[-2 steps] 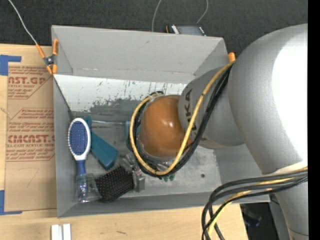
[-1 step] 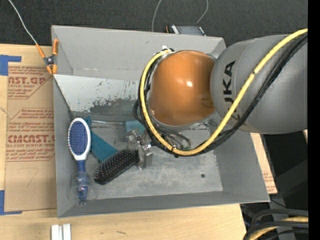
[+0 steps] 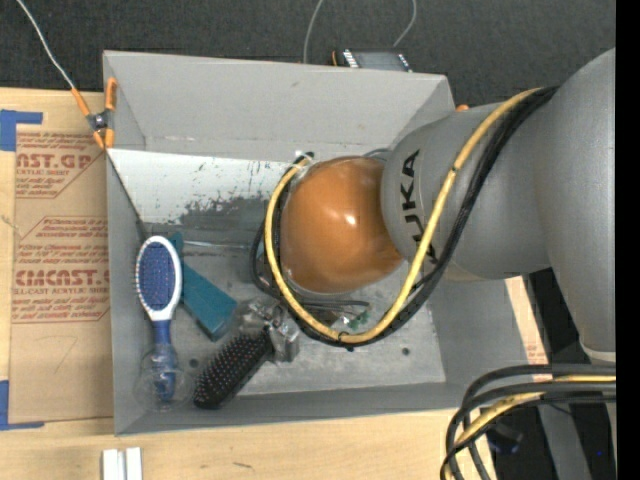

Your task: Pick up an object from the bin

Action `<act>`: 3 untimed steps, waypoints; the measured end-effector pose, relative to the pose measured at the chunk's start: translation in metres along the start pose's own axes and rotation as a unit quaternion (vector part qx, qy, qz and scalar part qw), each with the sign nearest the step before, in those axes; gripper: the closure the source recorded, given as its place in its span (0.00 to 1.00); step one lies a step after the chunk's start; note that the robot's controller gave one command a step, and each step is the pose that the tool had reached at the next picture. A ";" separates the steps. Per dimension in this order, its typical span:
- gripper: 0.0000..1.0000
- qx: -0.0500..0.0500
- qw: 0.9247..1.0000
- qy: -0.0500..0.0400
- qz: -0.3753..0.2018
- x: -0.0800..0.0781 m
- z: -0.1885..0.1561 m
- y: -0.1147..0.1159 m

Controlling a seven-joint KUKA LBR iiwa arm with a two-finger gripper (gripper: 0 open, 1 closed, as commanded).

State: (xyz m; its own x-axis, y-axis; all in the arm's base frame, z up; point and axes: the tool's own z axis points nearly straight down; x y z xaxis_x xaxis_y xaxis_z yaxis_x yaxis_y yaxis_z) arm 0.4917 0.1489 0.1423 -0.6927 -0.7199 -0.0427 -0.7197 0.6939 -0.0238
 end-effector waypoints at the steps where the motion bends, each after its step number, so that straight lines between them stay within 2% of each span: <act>1: 1.00 0.004 0.989 -0.007 -0.145 -0.009 0.037 0.010; 2: 1.00 0.004 0.992 -0.007 -0.127 -0.030 0.005 -0.001; 3: 1.00 0.007 0.969 -0.010 -0.248 -0.037 0.039 0.001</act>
Offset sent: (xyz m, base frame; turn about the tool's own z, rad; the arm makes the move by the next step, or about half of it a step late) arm -0.0060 0.0208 -0.0723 -0.3255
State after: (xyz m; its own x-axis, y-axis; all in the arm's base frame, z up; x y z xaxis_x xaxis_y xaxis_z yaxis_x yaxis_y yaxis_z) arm 0.5187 0.1769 0.1044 -0.2613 -0.9643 -0.0420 -0.9628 0.2635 -0.0599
